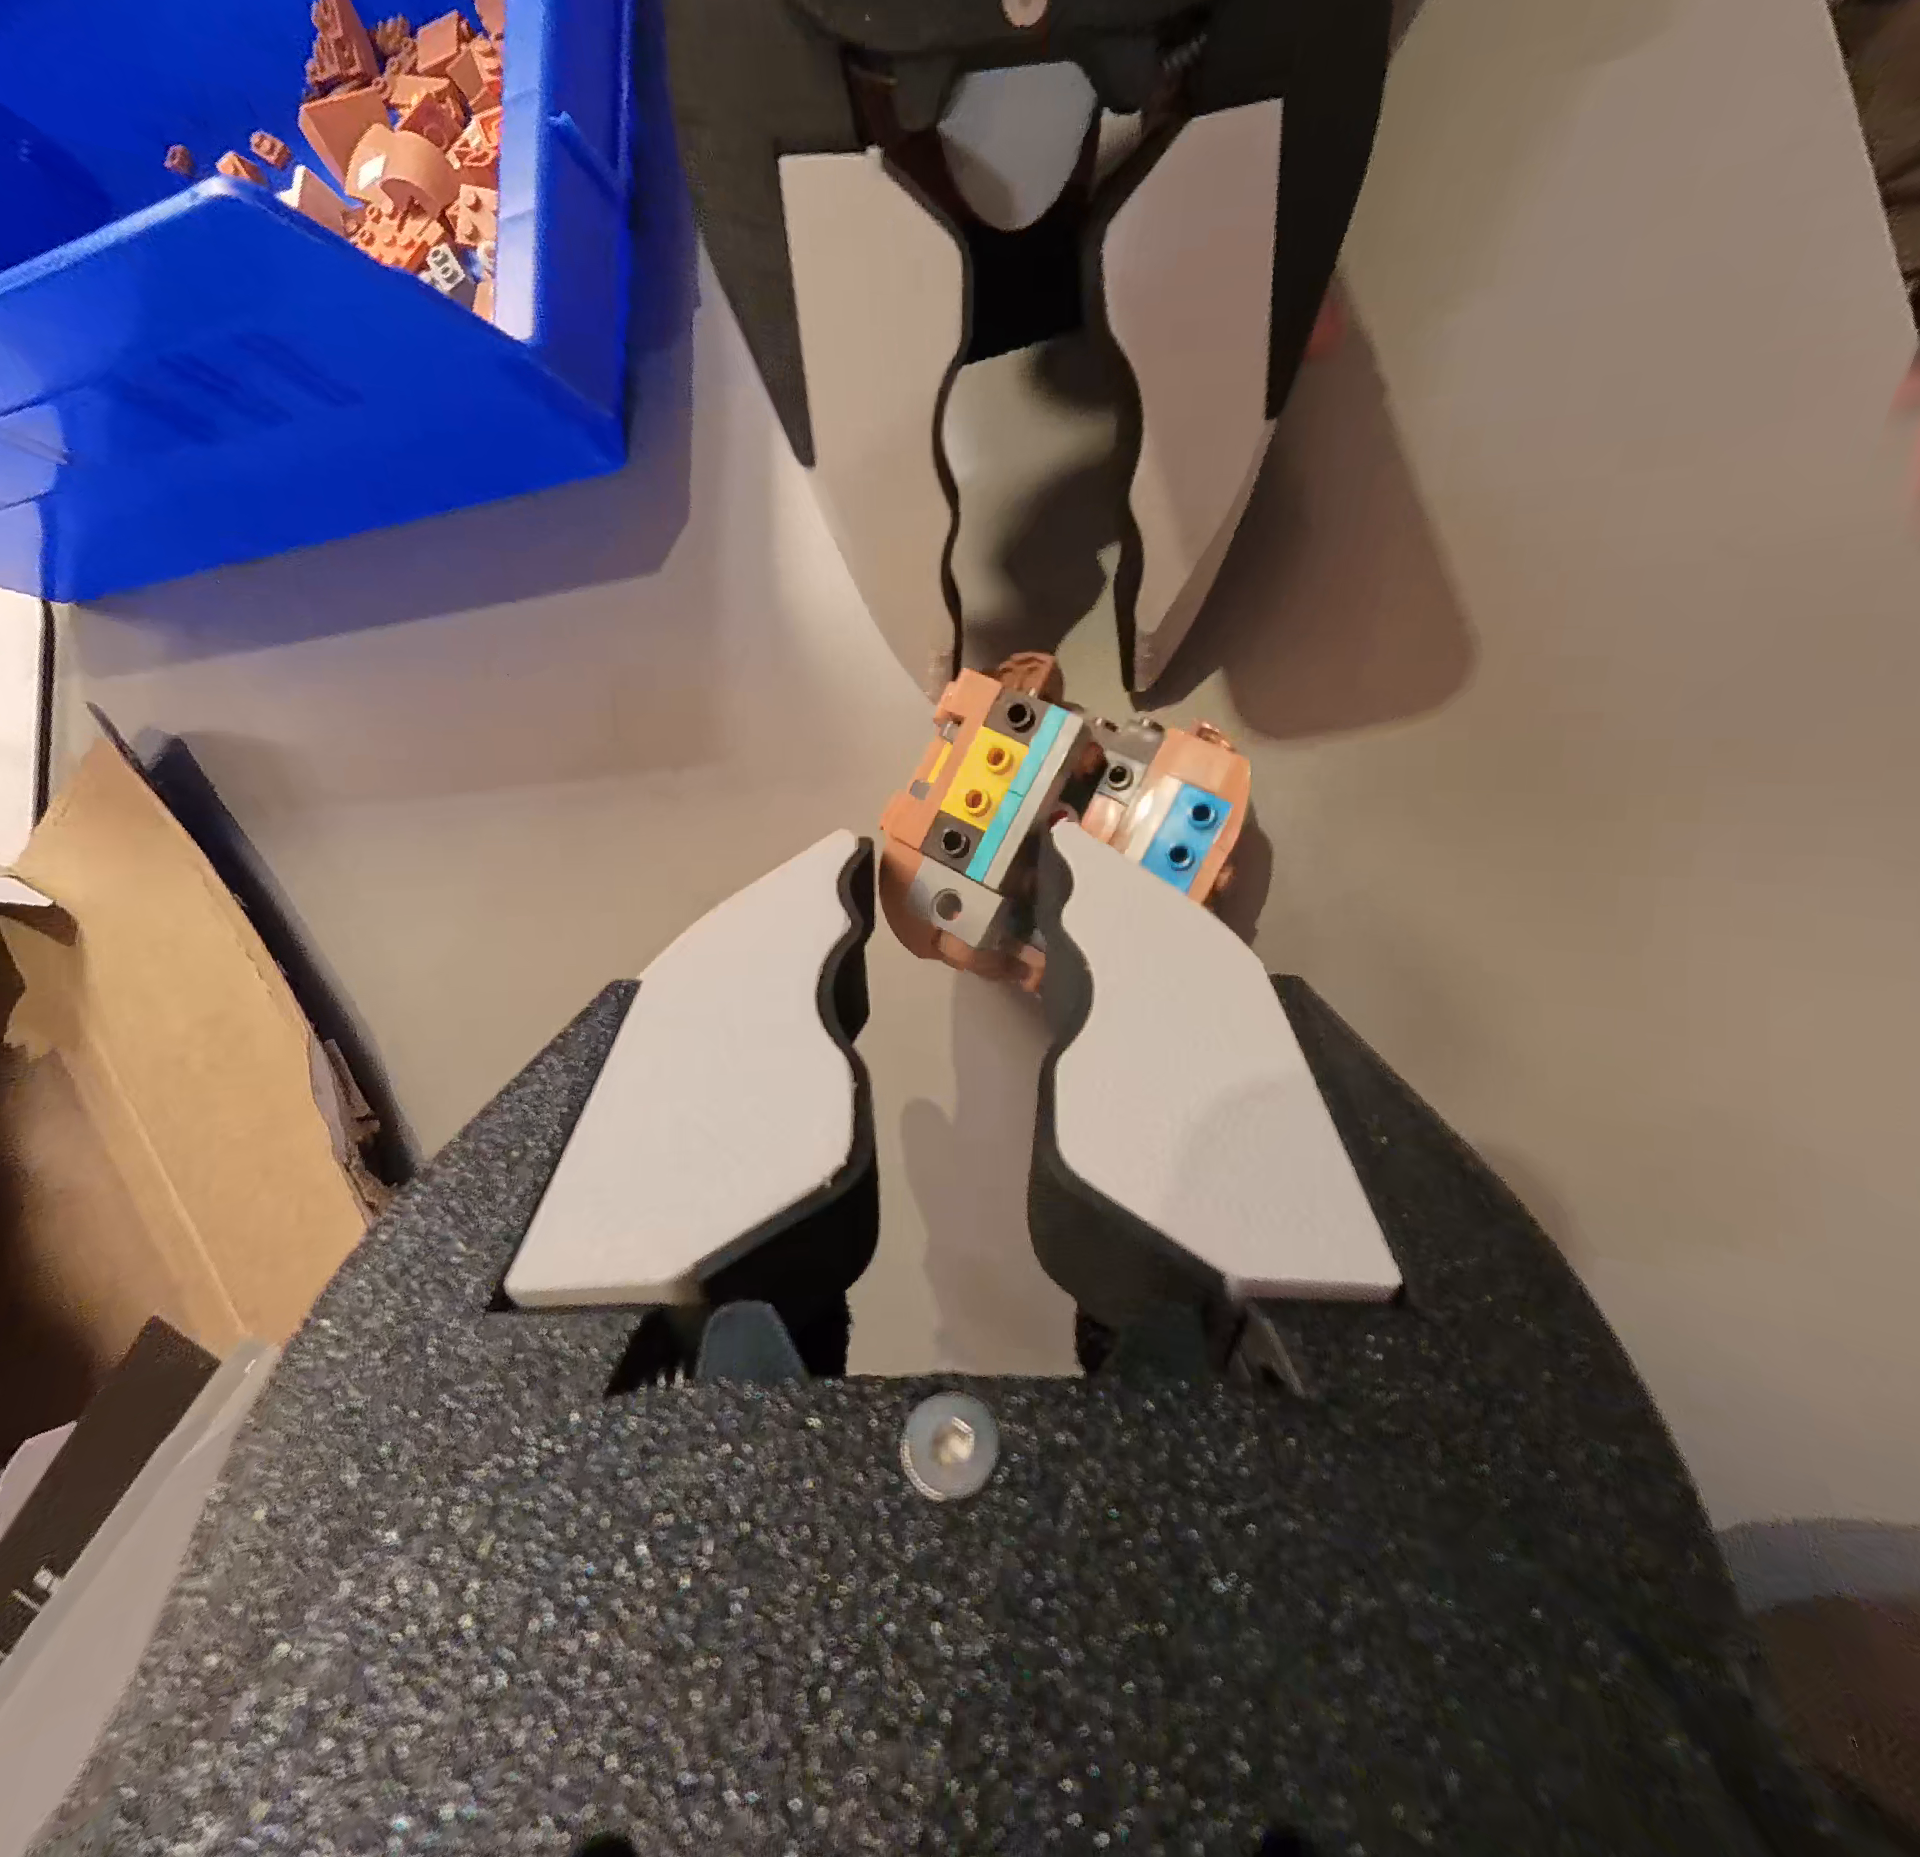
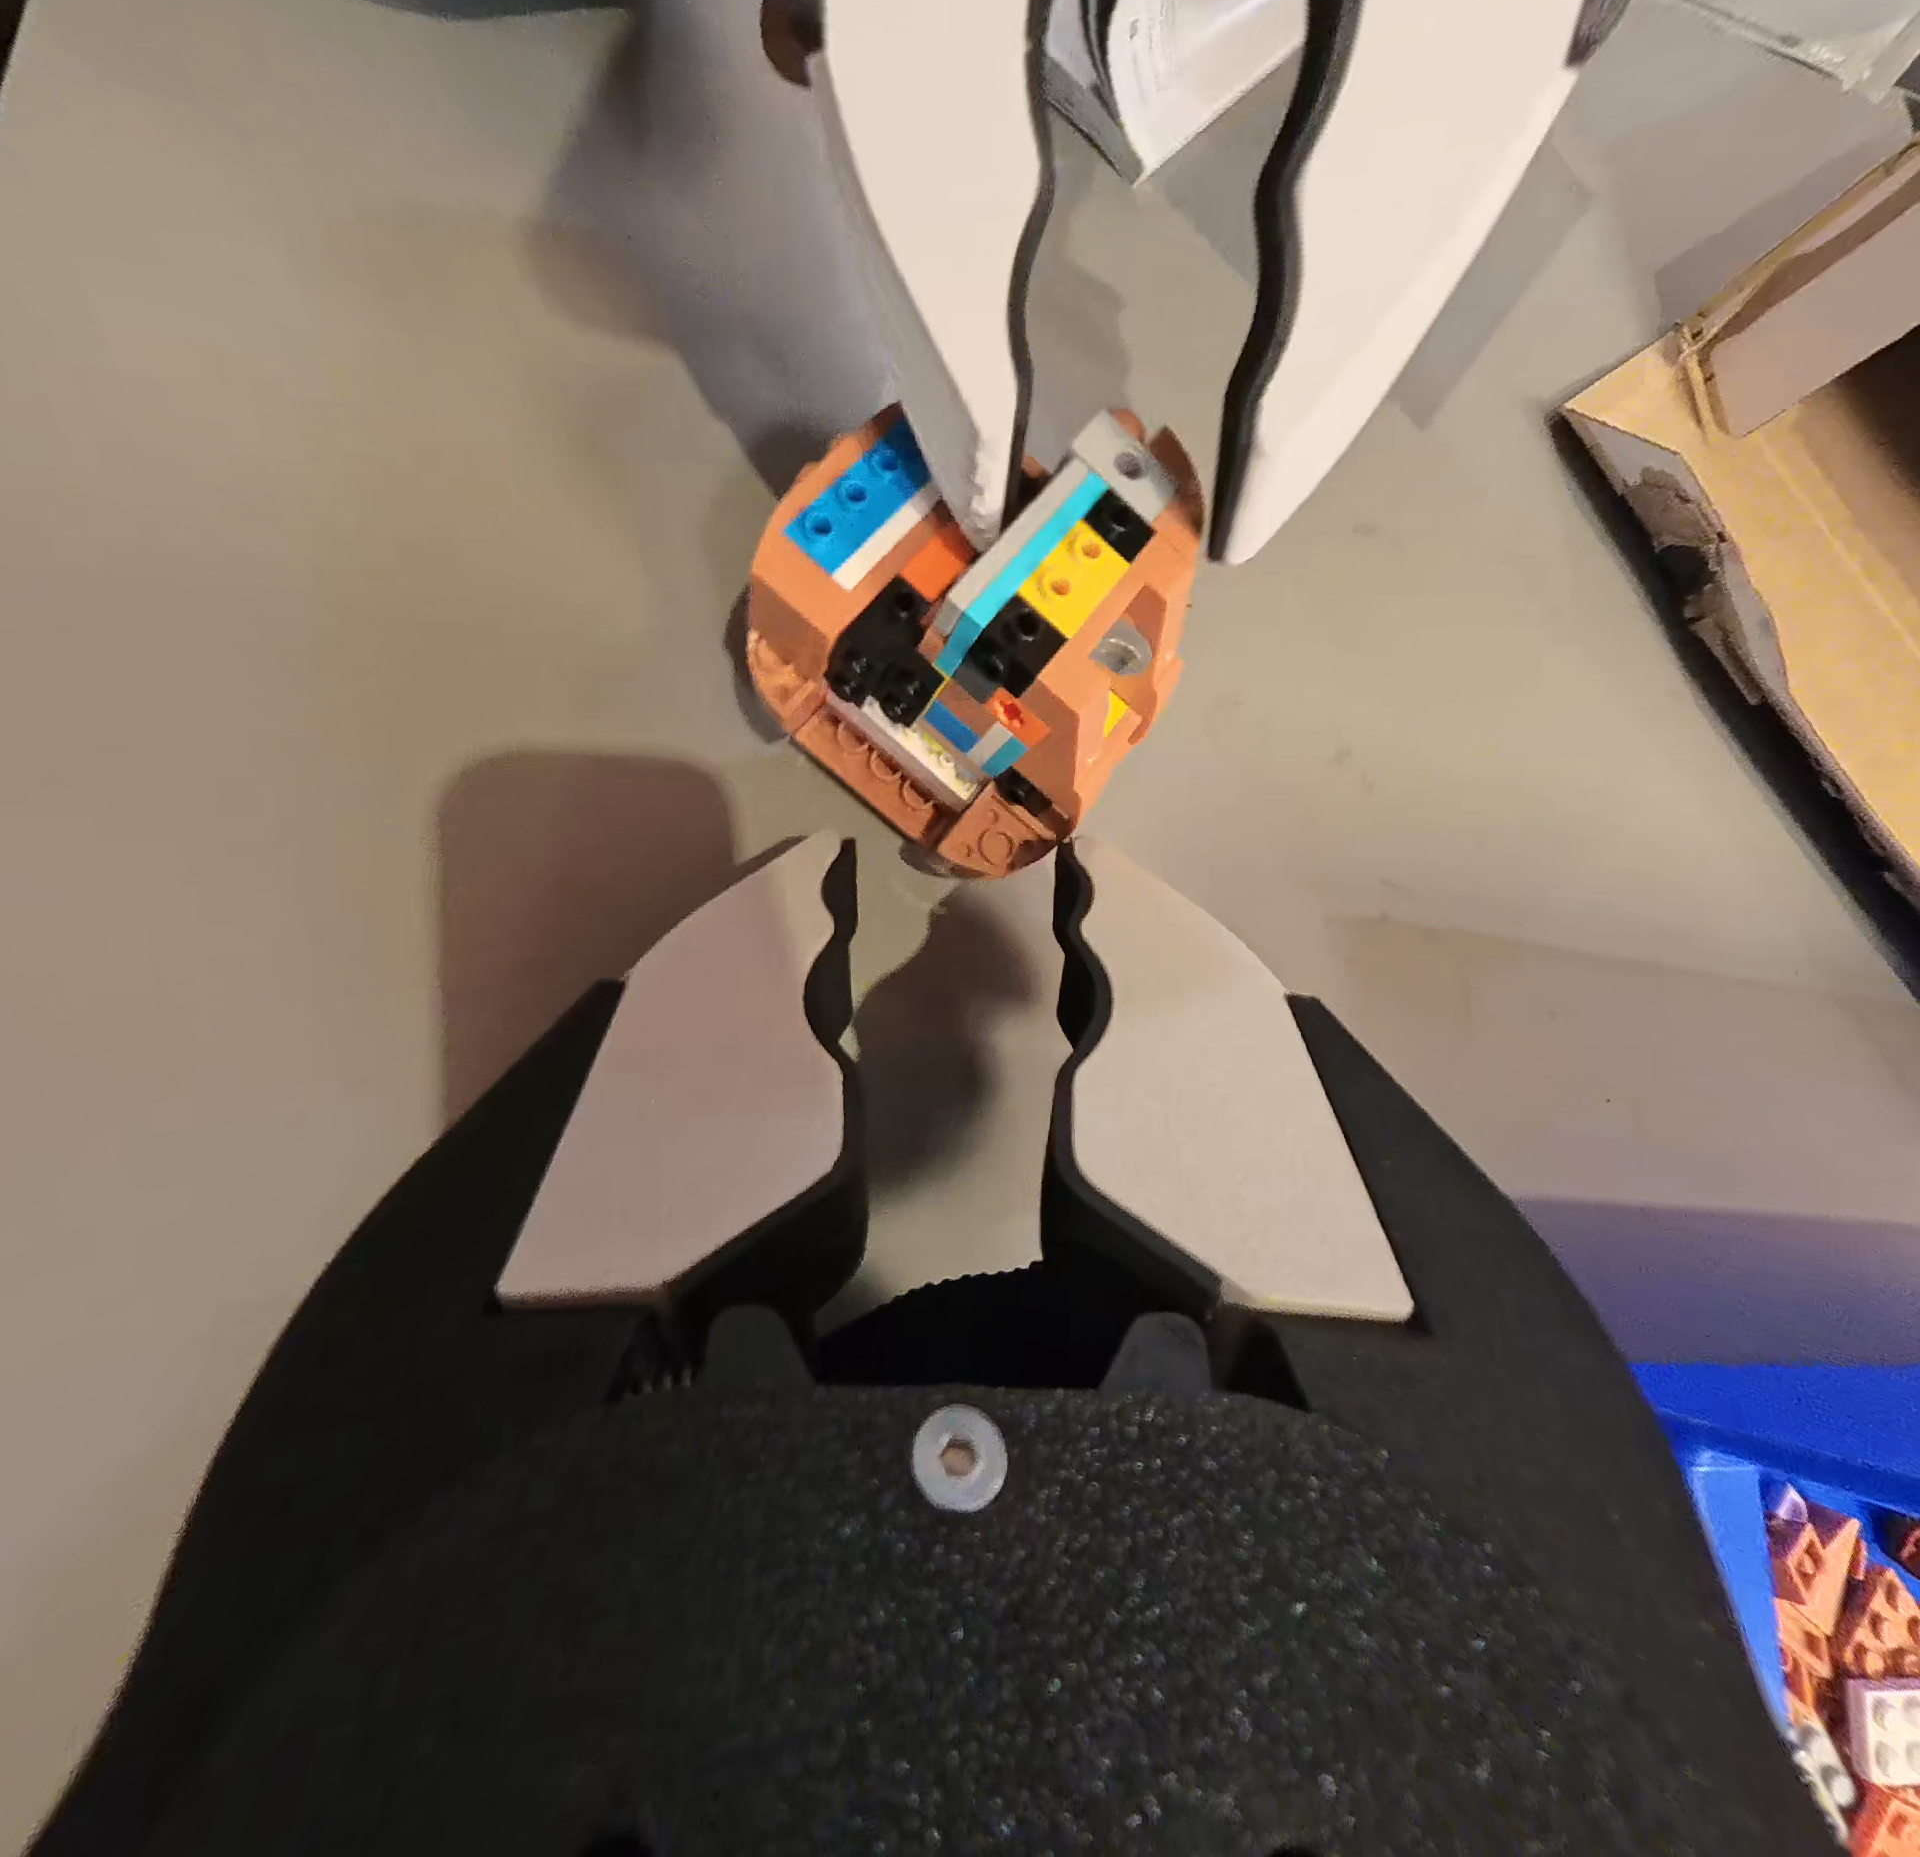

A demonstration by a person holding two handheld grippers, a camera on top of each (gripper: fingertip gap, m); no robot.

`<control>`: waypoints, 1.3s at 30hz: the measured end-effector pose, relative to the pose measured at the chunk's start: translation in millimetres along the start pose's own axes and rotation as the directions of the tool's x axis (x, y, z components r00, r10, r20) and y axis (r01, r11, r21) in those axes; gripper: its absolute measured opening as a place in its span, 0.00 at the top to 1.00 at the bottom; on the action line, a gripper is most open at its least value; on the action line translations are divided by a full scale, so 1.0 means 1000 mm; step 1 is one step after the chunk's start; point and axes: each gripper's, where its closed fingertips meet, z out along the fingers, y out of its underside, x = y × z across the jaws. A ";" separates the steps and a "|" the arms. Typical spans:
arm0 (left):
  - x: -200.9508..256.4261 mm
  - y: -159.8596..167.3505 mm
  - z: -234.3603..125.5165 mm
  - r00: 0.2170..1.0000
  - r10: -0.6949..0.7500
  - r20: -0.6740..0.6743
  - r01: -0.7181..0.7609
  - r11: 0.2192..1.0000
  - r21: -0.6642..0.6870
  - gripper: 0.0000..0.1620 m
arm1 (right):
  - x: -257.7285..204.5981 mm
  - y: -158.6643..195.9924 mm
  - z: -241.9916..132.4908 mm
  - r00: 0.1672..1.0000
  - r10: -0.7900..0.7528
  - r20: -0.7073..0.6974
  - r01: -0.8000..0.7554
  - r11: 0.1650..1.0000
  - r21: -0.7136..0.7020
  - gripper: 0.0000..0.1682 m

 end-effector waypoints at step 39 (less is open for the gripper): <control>0.003 0.019 -0.009 0.969 -0.243 -0.042 0.238 0.966 -0.100 0.85 | 0.058 -0.017 -0.013 0.962 0.175 -0.211 -0.138 0.974 0.179 0.77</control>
